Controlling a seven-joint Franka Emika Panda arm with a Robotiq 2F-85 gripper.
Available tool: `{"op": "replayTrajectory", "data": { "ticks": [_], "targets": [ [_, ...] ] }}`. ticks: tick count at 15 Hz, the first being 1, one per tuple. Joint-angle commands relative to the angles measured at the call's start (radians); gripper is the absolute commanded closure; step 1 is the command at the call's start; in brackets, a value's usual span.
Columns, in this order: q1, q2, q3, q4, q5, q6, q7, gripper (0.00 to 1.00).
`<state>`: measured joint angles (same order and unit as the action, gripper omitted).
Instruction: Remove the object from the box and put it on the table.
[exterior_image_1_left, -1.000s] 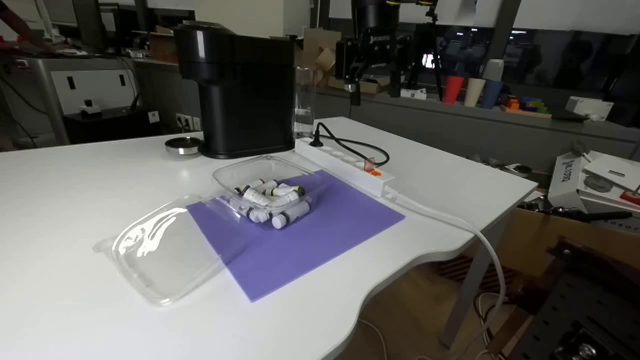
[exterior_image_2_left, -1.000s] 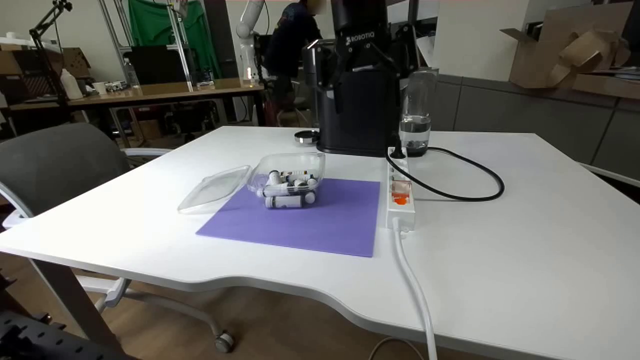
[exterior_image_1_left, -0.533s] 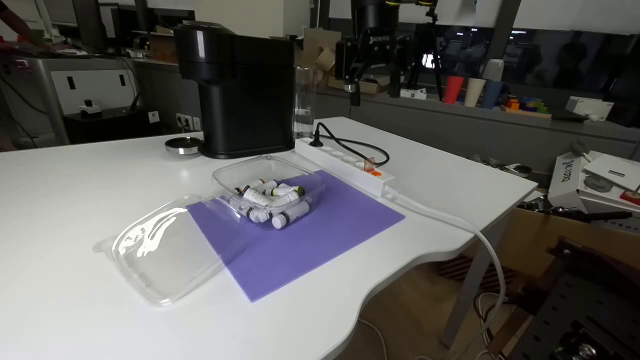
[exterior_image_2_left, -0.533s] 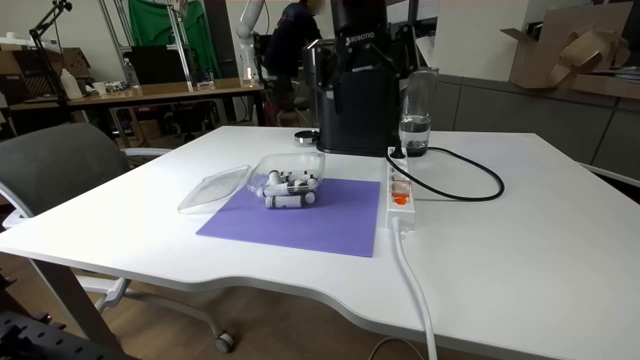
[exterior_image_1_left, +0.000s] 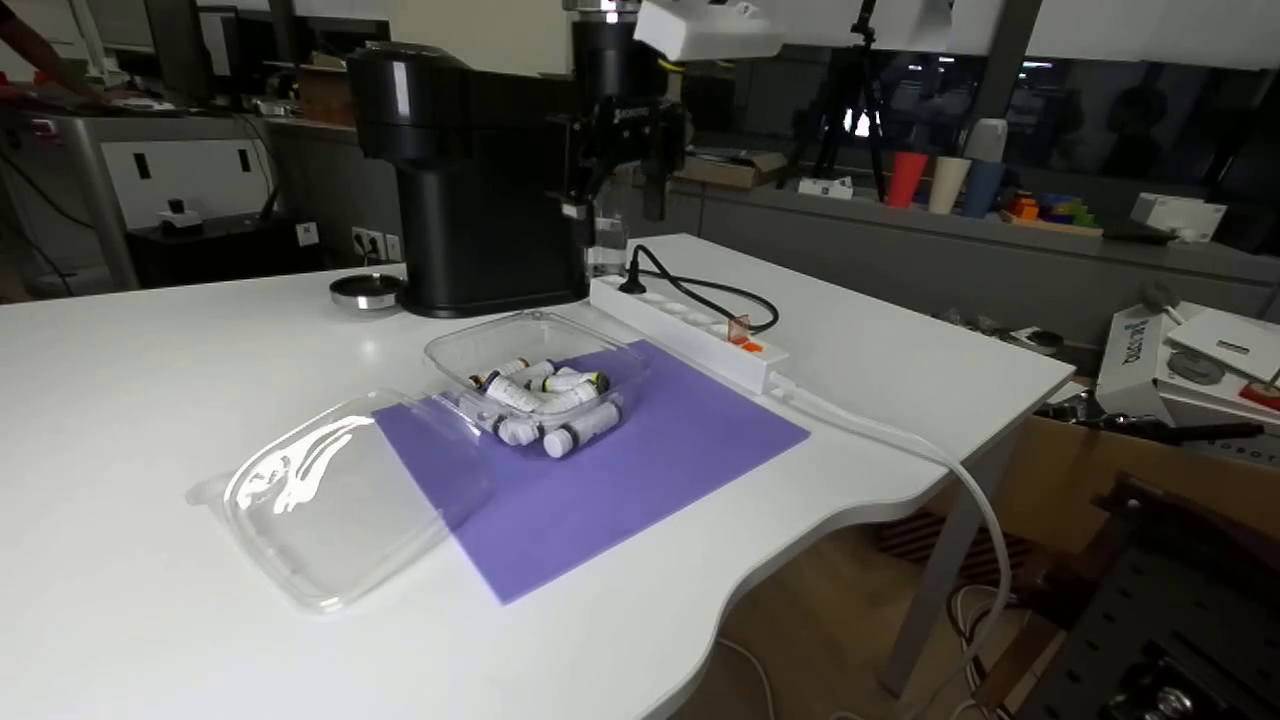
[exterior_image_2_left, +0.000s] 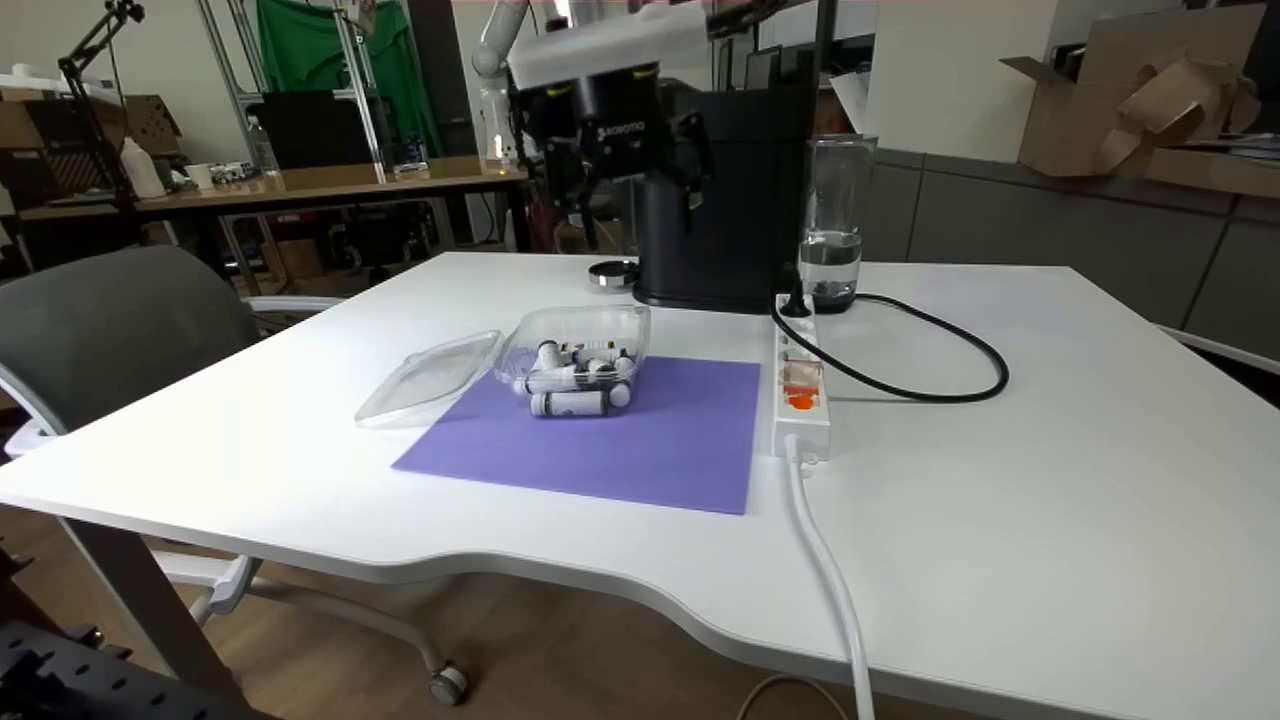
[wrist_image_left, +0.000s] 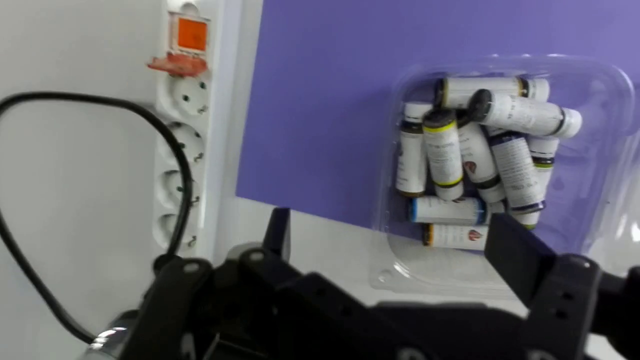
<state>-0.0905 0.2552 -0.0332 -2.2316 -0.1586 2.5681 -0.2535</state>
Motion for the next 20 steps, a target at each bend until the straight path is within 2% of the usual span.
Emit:
{"op": "replayTrajectory", "data": {
  "ticks": [1, 4, 6, 10, 20],
  "targets": [
    [0.005, 0.039, 0.081, -0.005, 0.083, 0.020, -0.136, 0.00],
    [0.004, 0.079, 0.126, 0.004, 0.114, 0.006, -0.214, 0.00],
    [0.016, 0.076, 0.118, -0.002, 0.100, 0.009, -0.173, 0.00],
    [0.015, 0.104, 0.122, 0.008, 0.096, 0.006, -0.184, 0.00],
    [0.020, 0.246, 0.111, 0.037, 0.018, 0.219, -0.173, 0.00]
  ]
}}
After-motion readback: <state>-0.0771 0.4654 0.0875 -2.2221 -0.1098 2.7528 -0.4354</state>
